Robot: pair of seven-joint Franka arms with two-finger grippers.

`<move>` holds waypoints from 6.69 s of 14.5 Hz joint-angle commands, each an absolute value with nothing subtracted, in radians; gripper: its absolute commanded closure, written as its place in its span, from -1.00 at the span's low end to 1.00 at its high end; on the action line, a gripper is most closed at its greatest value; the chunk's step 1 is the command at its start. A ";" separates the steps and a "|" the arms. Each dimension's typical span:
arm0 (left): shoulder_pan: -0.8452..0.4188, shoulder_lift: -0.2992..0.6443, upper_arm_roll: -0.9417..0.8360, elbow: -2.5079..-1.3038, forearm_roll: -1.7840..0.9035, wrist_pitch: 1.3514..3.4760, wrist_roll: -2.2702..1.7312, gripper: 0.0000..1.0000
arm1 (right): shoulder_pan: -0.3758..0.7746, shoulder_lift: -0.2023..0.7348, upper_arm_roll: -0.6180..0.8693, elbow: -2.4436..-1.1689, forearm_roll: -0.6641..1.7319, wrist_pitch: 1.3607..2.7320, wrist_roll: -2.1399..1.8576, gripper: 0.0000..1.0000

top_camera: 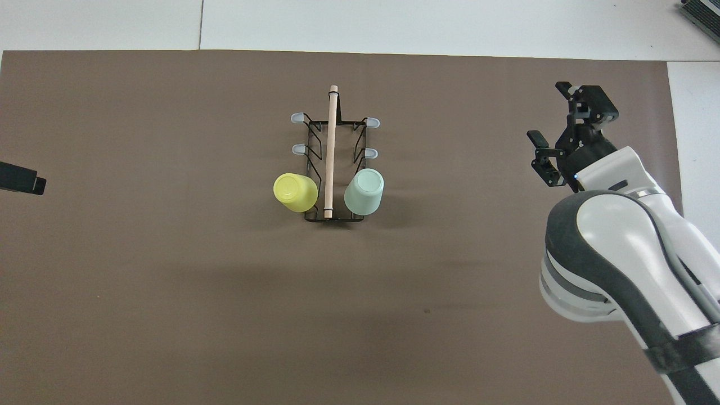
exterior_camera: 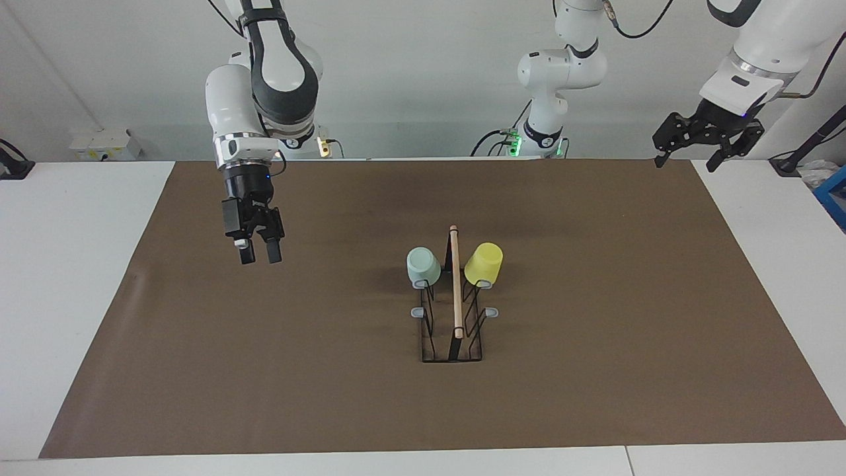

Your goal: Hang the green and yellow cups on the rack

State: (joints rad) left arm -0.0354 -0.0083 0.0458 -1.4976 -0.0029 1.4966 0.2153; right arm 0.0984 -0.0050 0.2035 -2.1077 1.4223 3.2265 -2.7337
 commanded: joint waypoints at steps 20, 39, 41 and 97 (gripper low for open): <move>-0.046 -0.032 0.055 -1.523 -0.015 1.494 0.207 -1.00 | 0.046 -0.018 0.206 -2.043 1.231 3.058 -2.823 -1.00; -0.046 -0.032 0.054 -1.525 -0.015 1.494 0.207 -1.00 | -0.092 -0.069 0.204 -2.051 0.695 2.628 -2.306 -1.00; -0.046 -0.032 0.055 -1.523 -0.015 1.494 0.207 -1.00 | -0.084 -0.069 0.204 -2.051 0.654 2.625 -2.074 -1.00; -0.046 -0.032 0.055 -1.523 -0.015 1.494 0.207 -1.00 | 0.155 -0.117 -0.245 -1.520 0.083 1.448 0.063 -1.00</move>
